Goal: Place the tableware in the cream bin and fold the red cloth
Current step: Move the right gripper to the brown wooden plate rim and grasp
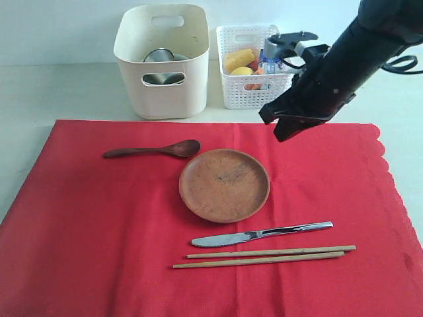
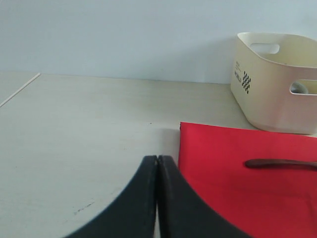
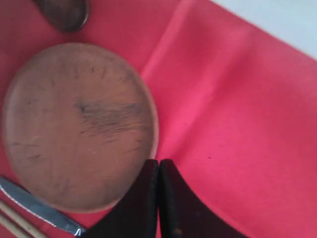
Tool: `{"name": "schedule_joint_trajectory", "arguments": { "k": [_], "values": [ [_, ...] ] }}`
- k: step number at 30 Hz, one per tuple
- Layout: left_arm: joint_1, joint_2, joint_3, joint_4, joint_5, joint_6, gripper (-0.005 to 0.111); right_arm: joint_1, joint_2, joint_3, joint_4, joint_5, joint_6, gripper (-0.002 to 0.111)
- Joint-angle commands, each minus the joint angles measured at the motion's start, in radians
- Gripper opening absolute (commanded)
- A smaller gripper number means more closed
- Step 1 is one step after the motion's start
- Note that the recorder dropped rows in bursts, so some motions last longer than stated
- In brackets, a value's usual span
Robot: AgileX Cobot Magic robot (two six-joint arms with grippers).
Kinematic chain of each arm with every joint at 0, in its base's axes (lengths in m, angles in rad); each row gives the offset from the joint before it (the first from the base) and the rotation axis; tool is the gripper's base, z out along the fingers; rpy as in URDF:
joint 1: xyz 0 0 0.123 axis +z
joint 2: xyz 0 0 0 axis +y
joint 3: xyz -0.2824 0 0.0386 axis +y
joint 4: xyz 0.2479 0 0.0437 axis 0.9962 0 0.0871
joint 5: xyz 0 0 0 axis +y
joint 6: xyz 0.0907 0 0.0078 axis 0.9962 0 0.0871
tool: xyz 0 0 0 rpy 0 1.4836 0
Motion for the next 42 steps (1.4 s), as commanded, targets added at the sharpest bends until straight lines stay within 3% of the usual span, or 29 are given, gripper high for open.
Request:
{"name": "schedule_joint_trajectory", "arguments": {
  "k": [1, 7, 12, 18, 23, 30, 33, 42],
  "values": [
    [-0.006, -0.005, 0.001, -0.005, -0.001, -0.001, 0.003, -0.003, 0.009, 0.046, 0.083, -0.011, -0.075, 0.0],
    [-0.006, -0.005, 0.001, -0.005, -0.001, -0.001, 0.003, 0.013, 0.06, 0.065, 0.084, -0.02, 0.011, 0.002],
    [-0.006, -0.005, 0.001, -0.005, -0.001, -0.001, 0.003, 0.082, 0.082, 0.065, 0.081, -0.086, 0.009, 0.02],
    [-0.006, -0.005, 0.001, -0.005, -0.001, -0.001, 0.003, 0.096, 0.094, 0.065, 0.073, -0.189, 0.011, 0.041],
    [-0.006, -0.005, 0.001, -0.005, -0.001, -0.001, 0.003, 0.096, 0.121, 0.065, 0.062, -0.2, 0.011, 0.047],
    [-0.006, -0.005, 0.001, -0.005, -0.001, -0.001, 0.003, 0.096, 0.195, 0.065, 0.061, -0.197, 0.011, 0.047],
    [-0.006, -0.005, 0.001, -0.005, -0.001, -0.001, 0.003, 0.096, 0.205, 0.065, 0.061, -0.192, 0.008, 0.042],
    [-0.006, -0.005, 0.001, -0.005, -0.001, -0.001, 0.003, 0.096, 0.205, 0.065, 0.059, -0.192, 0.008, 0.0]
  ]
}}
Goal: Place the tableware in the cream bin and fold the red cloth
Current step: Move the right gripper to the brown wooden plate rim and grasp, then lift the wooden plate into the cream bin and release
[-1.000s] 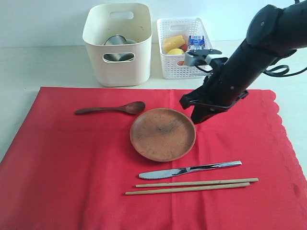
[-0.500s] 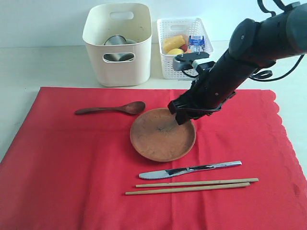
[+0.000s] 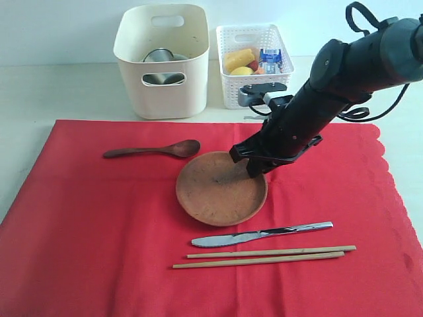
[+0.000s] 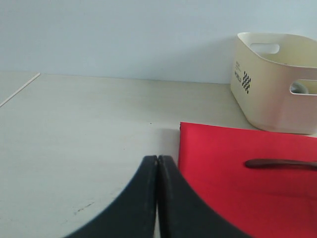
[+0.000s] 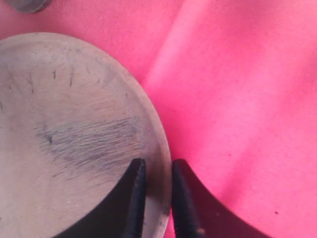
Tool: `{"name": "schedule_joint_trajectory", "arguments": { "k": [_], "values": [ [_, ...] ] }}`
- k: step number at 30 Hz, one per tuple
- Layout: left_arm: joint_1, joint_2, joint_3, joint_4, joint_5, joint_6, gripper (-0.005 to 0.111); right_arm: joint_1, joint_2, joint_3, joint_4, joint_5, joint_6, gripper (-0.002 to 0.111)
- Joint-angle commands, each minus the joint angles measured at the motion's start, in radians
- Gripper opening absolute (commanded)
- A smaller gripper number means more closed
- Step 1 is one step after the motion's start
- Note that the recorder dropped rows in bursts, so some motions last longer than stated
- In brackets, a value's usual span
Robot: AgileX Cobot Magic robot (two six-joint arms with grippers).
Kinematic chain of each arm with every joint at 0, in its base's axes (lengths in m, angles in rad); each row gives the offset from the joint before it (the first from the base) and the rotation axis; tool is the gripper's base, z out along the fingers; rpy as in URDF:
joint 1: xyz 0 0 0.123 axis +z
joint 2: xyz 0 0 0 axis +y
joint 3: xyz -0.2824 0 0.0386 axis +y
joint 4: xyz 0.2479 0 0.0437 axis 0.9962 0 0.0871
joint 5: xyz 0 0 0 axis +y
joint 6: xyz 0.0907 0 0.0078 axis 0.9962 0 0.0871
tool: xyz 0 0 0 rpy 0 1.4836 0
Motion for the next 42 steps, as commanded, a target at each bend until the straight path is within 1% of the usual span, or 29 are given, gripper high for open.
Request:
{"name": "schedule_joint_trajectory", "arguments": {
  "k": [1, 18, 26, 33, 36, 42],
  "values": [
    [-0.006, -0.005, 0.001, -0.005, -0.001, -0.001, 0.003, 0.001, 0.015, 0.006, -0.032, 0.005, -0.012, 0.0],
    [-0.006, -0.005, 0.001, -0.005, -0.001, -0.001, 0.003, 0.001, 0.006, 0.006, -0.03, 0.04, -0.01, 0.0],
    [-0.006, -0.005, 0.001, -0.005, -0.001, -0.001, 0.003, 0.001, -0.11, 0.006, -0.024, 0.061, -0.015, 0.0],
    [-0.006, -0.005, 0.001, -0.005, -0.001, -0.001, 0.003, 0.001, -0.219, 0.006, 0.085, 0.066, -0.131, 0.0],
    [-0.006, -0.005, 0.001, -0.005, -0.001, -0.001, 0.003, 0.001, -0.24, 0.006, 0.163, 0.084, -0.197, 0.0],
    [-0.006, -0.005, 0.001, -0.005, -0.001, -0.001, 0.003, 0.001, -0.242, 0.004, 0.264, 0.089, -0.255, 0.0]
  ]
}}
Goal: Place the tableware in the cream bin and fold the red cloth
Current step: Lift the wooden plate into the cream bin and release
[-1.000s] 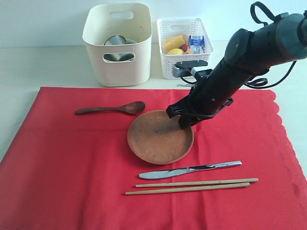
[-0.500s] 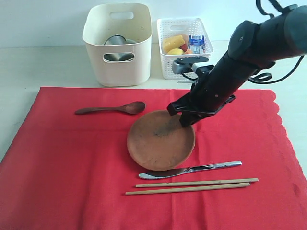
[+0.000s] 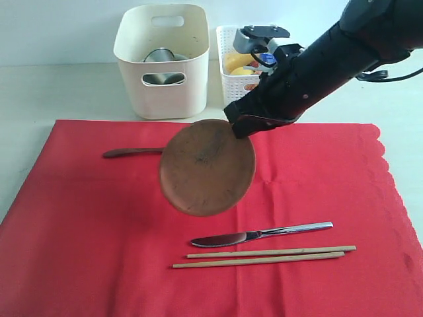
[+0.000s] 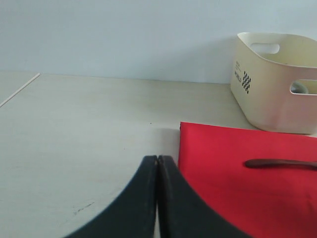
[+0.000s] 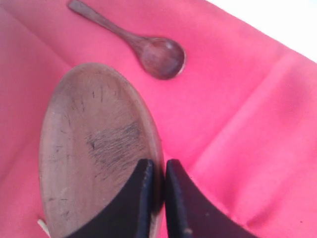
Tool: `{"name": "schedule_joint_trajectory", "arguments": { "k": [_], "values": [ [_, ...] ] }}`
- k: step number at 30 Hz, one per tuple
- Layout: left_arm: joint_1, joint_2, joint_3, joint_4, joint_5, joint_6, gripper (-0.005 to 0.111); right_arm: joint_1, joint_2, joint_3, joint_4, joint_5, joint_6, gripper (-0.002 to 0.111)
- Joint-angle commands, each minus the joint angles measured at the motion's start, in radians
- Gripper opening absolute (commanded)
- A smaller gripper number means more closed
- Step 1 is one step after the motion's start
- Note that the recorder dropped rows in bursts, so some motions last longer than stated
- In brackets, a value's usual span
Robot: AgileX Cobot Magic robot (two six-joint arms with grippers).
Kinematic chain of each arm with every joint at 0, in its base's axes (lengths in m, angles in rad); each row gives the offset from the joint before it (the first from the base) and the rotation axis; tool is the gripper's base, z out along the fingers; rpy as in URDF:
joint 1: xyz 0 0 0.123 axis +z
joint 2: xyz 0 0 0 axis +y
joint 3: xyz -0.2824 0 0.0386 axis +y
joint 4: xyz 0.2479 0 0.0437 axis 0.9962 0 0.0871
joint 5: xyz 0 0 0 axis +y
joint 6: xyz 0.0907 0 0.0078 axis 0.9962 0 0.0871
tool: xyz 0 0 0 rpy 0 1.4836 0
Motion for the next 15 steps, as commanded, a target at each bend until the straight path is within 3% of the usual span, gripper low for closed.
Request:
{"name": "schedule_joint_trajectory", "arguments": {
  "k": [1, 7, 15],
  "values": [
    [-0.006, -0.005, 0.001, -0.005, -0.001, -0.001, 0.003, 0.001, -0.01, -0.009, 0.106, 0.009, -0.066, 0.0],
    [-0.006, -0.005, 0.001, -0.005, -0.001, -0.001, 0.003, 0.001, -0.01, -0.121, 0.226, 0.003, -0.099, 0.0],
    [-0.006, -0.005, 0.001, -0.005, -0.001, -0.001, 0.003, -0.017, 0.085, -0.365, 0.375, -0.142, -0.101, 0.0]
  ]
}}
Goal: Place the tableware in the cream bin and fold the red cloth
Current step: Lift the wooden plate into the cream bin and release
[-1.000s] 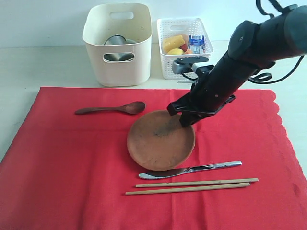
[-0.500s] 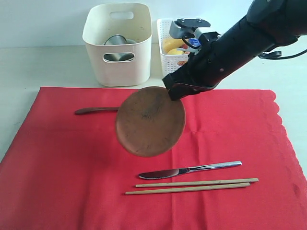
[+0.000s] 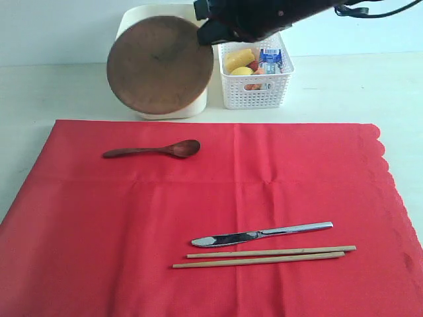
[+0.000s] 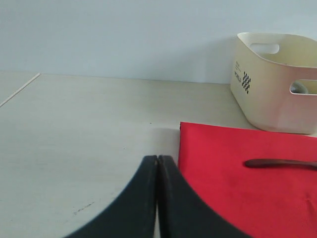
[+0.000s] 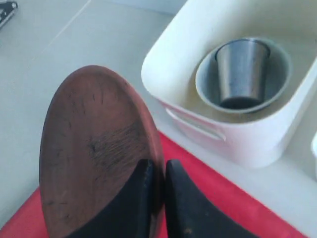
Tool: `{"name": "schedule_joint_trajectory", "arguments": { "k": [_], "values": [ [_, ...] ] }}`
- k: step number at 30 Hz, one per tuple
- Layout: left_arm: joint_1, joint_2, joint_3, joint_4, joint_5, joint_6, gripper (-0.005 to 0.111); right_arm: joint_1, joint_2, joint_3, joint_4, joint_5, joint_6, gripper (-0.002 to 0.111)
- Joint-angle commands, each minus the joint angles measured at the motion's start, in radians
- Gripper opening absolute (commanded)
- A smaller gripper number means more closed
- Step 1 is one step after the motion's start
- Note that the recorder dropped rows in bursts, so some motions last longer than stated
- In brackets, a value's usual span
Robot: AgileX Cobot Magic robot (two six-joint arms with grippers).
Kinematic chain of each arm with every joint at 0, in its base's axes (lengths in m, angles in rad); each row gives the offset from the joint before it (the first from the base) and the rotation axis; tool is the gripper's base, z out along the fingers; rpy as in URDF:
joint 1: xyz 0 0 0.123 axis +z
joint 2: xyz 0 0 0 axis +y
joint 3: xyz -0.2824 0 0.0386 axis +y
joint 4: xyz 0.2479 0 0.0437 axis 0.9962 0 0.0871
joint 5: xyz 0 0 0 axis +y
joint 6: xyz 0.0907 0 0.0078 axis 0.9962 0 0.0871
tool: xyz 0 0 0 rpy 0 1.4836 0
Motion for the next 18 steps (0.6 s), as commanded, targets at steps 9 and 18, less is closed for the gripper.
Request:
{"name": "schedule_joint_trajectory", "arguments": {
  "k": [9, 18],
  "values": [
    [-0.006, -0.005, 0.001, -0.005, -0.001, -0.001, 0.003, -0.031, 0.255, -0.285, 0.344, -0.255, 0.009, 0.0],
    [-0.006, -0.005, 0.001, -0.005, -0.001, -0.001, 0.003, -0.031, 0.357, -0.362, 0.381, -0.279, 0.009, 0.0]
  ]
}}
